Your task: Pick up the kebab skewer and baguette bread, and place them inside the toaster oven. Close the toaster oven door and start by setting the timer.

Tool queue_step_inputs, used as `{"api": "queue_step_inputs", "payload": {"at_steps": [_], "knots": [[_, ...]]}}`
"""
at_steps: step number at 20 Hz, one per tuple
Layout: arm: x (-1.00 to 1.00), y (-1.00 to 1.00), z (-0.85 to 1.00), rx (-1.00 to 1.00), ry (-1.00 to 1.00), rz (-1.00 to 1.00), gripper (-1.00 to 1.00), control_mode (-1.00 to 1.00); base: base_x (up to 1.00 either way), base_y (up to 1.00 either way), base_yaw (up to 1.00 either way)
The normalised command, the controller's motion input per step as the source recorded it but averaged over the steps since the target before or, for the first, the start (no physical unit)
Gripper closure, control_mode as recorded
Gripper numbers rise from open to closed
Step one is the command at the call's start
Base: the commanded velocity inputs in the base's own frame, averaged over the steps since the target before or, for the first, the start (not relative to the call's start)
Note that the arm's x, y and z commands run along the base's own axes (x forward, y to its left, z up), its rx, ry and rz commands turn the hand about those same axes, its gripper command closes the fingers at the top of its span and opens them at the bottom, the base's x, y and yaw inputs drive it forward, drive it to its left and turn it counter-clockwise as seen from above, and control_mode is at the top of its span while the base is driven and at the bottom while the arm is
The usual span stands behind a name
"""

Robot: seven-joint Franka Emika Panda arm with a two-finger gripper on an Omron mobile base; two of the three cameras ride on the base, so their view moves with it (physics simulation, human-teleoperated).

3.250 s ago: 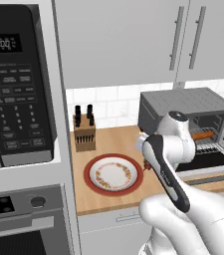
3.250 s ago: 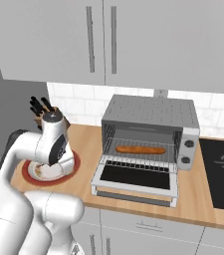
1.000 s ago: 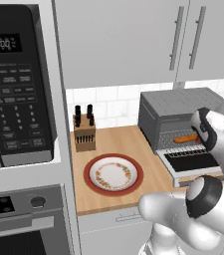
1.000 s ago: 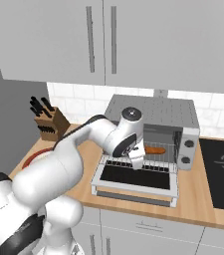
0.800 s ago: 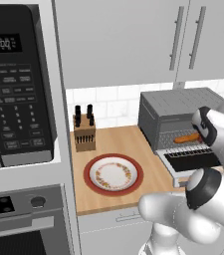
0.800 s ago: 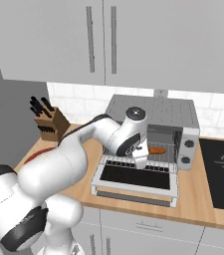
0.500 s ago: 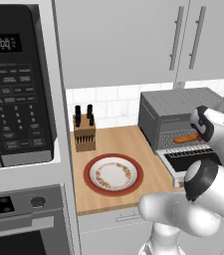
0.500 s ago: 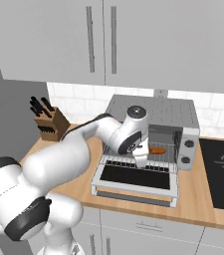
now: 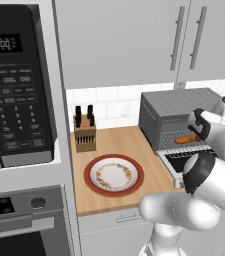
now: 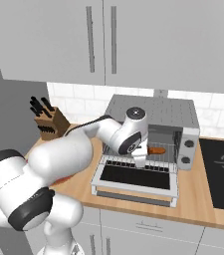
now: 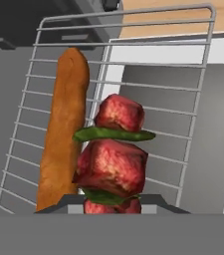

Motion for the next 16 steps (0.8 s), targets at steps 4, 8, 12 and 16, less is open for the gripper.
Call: {"api": "queue_step_inputs", "payload": {"at_steps": [4,8,12,16], "knots": [[0.14,-0.03,-0.12,0.0,0.0,-0.04,1.0,-1.0,0.0,0.0,0.0],[0.17,-0.01,-0.09,0.0,0.0,-0.04,1.0,-1.0,0.0,0.0,0.0],[0.2,0.0,-0.05,0.0,0.0,-0.04,1.0,-1.0,0.0,0.0,0.0],[0.19,0.0,-0.06,0.0,0.0,-0.03,1.0,-1.0,0.0,0.0,0.0]]}}
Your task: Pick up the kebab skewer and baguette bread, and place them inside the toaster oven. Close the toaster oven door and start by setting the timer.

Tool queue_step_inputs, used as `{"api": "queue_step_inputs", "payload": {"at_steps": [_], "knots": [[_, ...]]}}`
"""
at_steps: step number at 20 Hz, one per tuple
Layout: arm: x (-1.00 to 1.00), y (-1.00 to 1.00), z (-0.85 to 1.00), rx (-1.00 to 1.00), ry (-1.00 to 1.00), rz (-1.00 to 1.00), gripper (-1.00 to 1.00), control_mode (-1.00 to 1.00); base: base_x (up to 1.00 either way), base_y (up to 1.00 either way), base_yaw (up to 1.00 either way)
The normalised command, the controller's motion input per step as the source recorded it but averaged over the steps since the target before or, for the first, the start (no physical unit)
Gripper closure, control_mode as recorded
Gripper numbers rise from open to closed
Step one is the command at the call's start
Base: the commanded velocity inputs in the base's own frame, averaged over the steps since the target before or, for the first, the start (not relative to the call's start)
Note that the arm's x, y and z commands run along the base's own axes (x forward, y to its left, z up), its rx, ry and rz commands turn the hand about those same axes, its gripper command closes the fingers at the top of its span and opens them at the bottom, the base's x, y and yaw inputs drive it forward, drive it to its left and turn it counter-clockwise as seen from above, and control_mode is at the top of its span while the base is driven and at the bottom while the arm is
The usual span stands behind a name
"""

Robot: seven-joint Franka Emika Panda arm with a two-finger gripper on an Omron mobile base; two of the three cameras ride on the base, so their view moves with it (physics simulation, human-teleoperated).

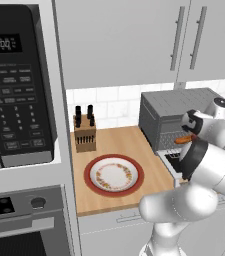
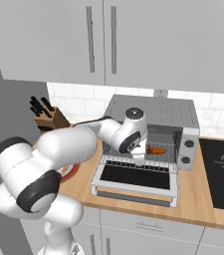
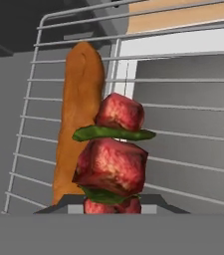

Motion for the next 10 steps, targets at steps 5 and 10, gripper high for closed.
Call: {"api": "queue_step_inputs", "payload": {"at_steps": [5,10], "knots": [[0.23,0.0,-0.05,0.0,0.0,-0.02,1.0,-1.0,0.0,0.0,0.0],[0.24,0.0,-0.05,0.0,0.0,-0.02,1.0,-1.0,0.0,0.0,0.0]]}}
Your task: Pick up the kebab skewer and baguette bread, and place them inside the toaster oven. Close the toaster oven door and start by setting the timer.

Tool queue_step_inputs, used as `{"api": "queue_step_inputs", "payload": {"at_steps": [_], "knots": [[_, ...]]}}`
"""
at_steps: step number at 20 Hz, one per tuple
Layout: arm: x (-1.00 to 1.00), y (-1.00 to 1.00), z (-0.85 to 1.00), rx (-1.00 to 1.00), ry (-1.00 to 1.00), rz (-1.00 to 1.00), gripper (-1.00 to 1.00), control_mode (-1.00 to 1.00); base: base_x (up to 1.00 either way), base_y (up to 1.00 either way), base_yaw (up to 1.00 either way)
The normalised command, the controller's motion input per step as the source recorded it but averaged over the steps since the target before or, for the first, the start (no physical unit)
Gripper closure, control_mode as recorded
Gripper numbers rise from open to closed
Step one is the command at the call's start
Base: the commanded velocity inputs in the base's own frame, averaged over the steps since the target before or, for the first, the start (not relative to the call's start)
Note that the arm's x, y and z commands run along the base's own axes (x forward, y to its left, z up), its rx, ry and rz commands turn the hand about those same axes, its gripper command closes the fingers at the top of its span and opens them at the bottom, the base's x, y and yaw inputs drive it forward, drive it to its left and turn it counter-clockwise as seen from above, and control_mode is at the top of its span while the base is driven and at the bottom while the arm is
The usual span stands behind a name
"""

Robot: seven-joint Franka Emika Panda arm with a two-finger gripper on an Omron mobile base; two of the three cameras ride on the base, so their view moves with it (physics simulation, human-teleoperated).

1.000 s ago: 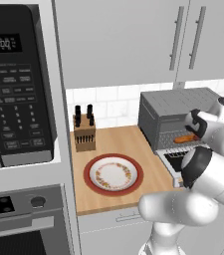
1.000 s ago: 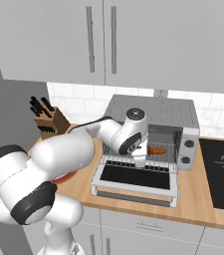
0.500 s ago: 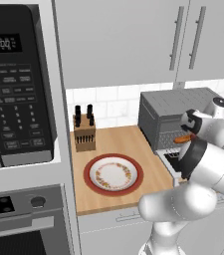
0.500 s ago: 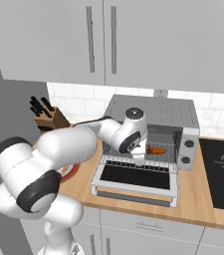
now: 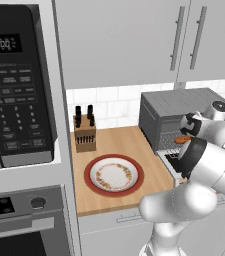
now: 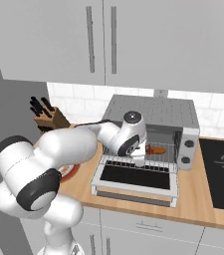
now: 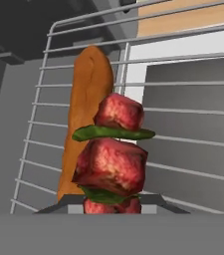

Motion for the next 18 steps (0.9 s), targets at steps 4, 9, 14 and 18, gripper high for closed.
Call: {"api": "queue_step_inputs", "payload": {"at_steps": [4,9,14,18], "knots": [[0.2,0.0,-0.1,0.0,0.0,-0.02,1.0,-1.0,0.0,0.0,0.0],[0.09,0.0,-0.07,0.0,0.0,-0.01,-1.0,-1.0,0.0,0.0,0.0],[0.0,0.0,0.0,0.0,0.0,0.0,-1.0,-1.0,0.0,0.0,0.0],[0.0,0.0,0.0,0.0,0.0,0.0,-1.0,-1.0,0.0,0.0,0.0]]}}
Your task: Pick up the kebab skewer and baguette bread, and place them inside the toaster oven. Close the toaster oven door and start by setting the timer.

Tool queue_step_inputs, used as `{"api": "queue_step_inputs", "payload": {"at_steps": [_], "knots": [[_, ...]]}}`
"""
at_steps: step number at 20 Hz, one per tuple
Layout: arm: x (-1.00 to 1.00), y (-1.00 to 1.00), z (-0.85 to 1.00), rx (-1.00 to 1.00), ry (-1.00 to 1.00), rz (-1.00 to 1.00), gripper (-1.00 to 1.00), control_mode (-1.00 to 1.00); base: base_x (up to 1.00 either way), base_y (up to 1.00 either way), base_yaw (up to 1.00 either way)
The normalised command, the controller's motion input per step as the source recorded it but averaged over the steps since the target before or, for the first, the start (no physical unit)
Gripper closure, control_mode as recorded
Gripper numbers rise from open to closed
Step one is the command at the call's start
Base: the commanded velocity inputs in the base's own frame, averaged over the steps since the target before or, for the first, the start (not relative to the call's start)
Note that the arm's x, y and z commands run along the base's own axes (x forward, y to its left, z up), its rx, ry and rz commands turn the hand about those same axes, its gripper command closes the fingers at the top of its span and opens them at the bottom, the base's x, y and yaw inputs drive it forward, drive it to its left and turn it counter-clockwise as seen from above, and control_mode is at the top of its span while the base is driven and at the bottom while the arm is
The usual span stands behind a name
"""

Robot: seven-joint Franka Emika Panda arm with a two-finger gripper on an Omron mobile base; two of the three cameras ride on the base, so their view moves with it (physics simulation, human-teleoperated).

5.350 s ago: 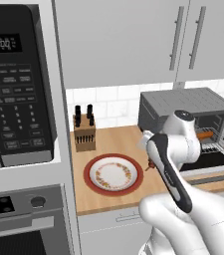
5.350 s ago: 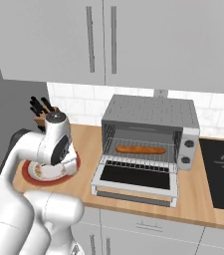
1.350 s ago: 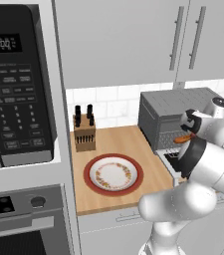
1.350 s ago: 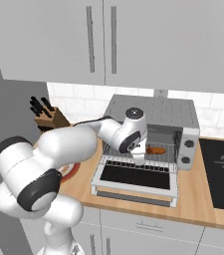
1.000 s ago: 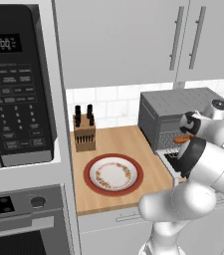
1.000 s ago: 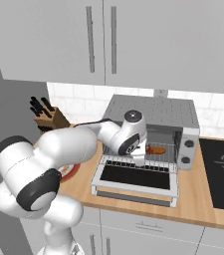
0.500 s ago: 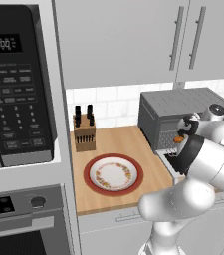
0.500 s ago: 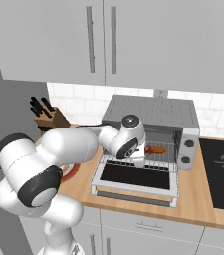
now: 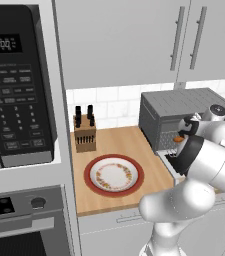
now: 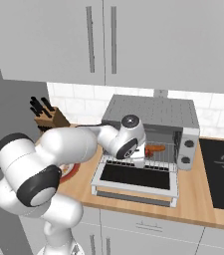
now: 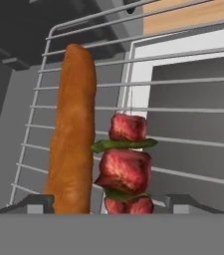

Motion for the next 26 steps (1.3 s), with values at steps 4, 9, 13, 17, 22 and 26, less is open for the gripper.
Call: {"api": "queue_step_inputs", "payload": {"at_steps": [4,9,13,17,22,26], "knots": [[0.0,-0.01,0.0,0.0,0.0,0.0,-1.0,-1.0,0.0,0.0,0.0],[-0.16,-0.2,0.19,0.0,0.0,0.0,-1.0,-1.0,0.0,0.0,0.0],[-0.43,-0.26,0.37,0.0,0.0,0.03,-1.0,-1.0,0.0,0.0,0.0],[-0.46,-0.26,0.2,0.0,0.0,0.07,-1.0,-1.0,0.0,0.0,0.0],[-0.1,-0.09,0.0,-0.1,-0.01,0.15,-1.0,-1.0,0.0,0.0,0.0],[0.0,-0.03,-0.08,-0.19,-0.1,0.33,-1.0,-1.0,0.0,0.0,0.0]]}}
